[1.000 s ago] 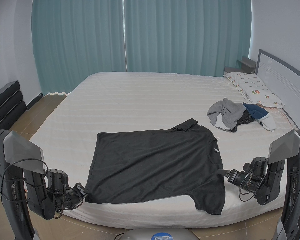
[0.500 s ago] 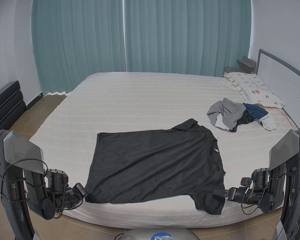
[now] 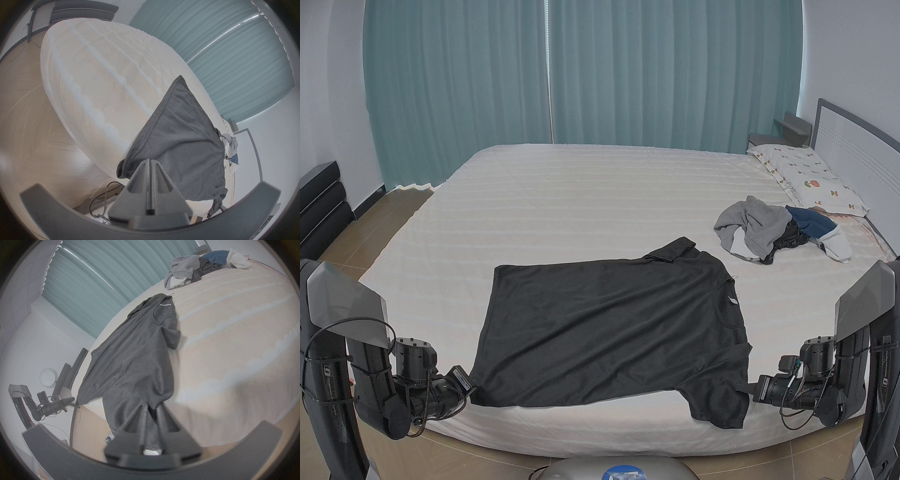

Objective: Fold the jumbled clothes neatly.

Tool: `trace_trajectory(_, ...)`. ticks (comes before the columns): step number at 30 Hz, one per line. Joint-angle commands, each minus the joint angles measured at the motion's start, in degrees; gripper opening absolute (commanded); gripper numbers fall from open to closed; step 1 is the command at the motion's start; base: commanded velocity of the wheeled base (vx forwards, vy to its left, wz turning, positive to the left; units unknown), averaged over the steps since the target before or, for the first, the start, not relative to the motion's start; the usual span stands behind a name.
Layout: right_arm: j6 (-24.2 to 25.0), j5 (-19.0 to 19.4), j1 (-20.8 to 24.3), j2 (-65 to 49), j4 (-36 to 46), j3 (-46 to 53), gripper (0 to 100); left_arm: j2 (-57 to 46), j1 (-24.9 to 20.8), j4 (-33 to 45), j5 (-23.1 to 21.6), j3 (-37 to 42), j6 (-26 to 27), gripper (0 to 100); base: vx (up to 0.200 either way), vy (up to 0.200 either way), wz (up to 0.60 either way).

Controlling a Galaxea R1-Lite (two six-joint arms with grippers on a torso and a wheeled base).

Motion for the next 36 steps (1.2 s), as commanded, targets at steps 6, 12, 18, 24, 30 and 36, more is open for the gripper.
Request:
trace_trajectory(6, 0.41, 0.71, -4.51, -1.45, -0.87, 3.10, 0, -0.02, 0.00, -0.12, -0.10, 0.33, 0.20, 0, 0.000, 0.000, 0.00)
trace_trajectory(12, 0.67, 1.41, -5.39, -0.40, -0.87, 4.06, 0, -0.02, -0.09, -0.12, -0.01, 0.50, 0.55, 0, 0.000, 0.000, 0.00)
trace_trajectory(18, 0.76, 3.26, -5.39, -0.40, -0.87, 4.15, 0, 0.24, 0.52, -0.12, 0.08, 0.59, 3.36, 100, 0.000, 0.000, 0.00)
trace_trajectory(24, 0.76, 3.70, -5.39, -0.49, -0.96, 3.97, 0, 4.20, 1.58, -3.46, -2.12, 3.49, 14.44, 100, 0.000, 0.000, 0.00)
trace_trajectory(30, 0.76, 3.70, -5.39, -0.40, -0.96, 4.15, 0, 9.21, 1.40, -12.25, -5.46, 7.53, 21.47, 100, 0.000, 0.000, 0.00)
trace_trajectory(36, 0.94, 3.70, -5.48, -0.40, -0.96, 4.24, 0, 10.00, 1.40, -12.25, -10.21, 9.12, 30.35, 100, 0.000, 0.000, 0.00)
